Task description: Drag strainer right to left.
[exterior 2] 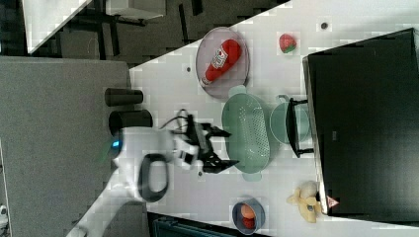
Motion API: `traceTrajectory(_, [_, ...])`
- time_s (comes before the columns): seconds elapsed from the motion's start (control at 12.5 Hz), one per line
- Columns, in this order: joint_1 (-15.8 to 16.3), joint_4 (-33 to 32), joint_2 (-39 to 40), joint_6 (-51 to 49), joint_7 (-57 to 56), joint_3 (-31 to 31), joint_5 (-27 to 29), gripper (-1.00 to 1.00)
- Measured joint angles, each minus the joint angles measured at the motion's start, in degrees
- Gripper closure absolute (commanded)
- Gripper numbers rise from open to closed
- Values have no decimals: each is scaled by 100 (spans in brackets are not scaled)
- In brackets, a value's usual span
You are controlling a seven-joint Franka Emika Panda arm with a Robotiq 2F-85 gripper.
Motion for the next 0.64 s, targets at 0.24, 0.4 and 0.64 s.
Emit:
traceTrajectory(0.24, [-11,-213,710,753,533,14,-19,-100])
traceTrajectory(0.4, [-80,-213,888,1139,765,138,-37,-100])
traceTrajectory(0.64, [-47,-45,1017,1497,1017,111,-5,-100])
